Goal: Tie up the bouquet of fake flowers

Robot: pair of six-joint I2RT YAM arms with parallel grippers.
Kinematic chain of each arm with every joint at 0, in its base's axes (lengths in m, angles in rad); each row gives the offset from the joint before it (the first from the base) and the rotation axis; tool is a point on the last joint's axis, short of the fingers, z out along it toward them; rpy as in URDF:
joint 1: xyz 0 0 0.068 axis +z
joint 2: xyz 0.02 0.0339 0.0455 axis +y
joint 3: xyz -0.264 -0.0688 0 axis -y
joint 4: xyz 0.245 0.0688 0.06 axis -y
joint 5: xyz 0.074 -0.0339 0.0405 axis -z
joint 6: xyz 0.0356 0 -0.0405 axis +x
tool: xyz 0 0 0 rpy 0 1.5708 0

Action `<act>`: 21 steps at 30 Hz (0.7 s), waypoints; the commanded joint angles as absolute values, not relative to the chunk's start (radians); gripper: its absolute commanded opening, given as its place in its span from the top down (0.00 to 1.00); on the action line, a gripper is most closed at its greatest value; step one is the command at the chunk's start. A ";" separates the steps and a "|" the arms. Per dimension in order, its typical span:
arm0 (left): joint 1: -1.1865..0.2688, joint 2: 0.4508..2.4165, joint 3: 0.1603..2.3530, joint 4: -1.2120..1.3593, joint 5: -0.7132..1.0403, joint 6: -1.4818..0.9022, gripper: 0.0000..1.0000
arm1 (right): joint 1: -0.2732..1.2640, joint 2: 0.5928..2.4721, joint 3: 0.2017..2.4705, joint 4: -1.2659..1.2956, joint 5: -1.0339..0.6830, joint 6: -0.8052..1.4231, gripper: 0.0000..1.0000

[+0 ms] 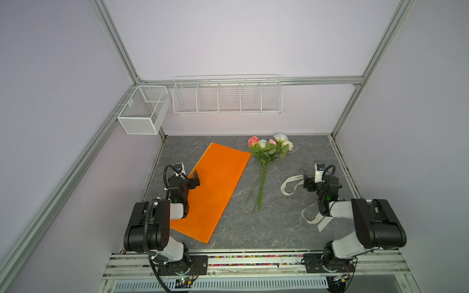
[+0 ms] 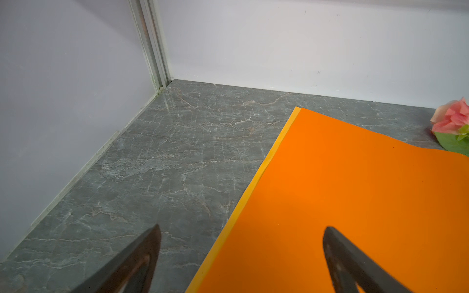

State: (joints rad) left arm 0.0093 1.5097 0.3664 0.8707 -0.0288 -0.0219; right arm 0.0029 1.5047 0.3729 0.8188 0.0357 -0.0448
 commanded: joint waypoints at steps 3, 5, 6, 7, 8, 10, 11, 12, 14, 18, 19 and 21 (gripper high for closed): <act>0.002 1.207 0.505 0.346 -0.150 -0.199 0.01 | 0.036 1.251 0.563 0.307 0.044 0.022 0.12; 0.003 1.161 0.575 0.157 -0.097 -0.251 0.01 | 0.037 1.223 0.695 0.063 0.019 0.192 0.12; 0.003 1.150 0.587 0.117 -0.047 -0.286 0.01 | 0.034 1.230 0.773 -0.054 -0.040 0.273 0.12; 0.001 1.149 0.581 0.119 0.027 -0.321 0.00 | 0.029 1.251 0.834 -0.141 -0.144 0.315 0.12; 0.002 1.157 0.568 0.148 0.112 -0.336 0.03 | 0.031 1.274 0.860 -0.154 -0.260 0.345 0.12; 0.000 1.202 0.576 0.131 0.300 -0.404 0.15 | 0.063 1.327 0.866 -0.101 -0.420 0.472 0.12; -0.005 1.224 0.587 0.103 0.367 -0.425 0.19 | 0.086 1.351 0.872 -0.081 -0.468 0.499 0.12; -0.014 1.252 0.593 0.070 0.409 -0.450 0.23 | 0.130 1.395 0.903 -0.067 -0.527 0.517 0.12; -0.047 1.287 0.594 0.010 0.413 -0.481 0.25 | 0.225 1.466 0.957 -0.111 -0.498 0.544 0.12; -0.076 1.310 0.551 -0.021 0.384 -0.516 0.25 | 0.410 1.629 1.090 -0.175 -0.347 0.575 0.09; -0.075 1.316 0.542 -0.014 0.400 -0.523 0.25 | 0.443 1.681 1.140 -0.192 -0.341 0.569 0.09; -0.077 1.336 0.546 -0.036 0.419 -0.519 0.25 | 0.489 1.779 1.229 -0.221 -0.332 0.572 0.09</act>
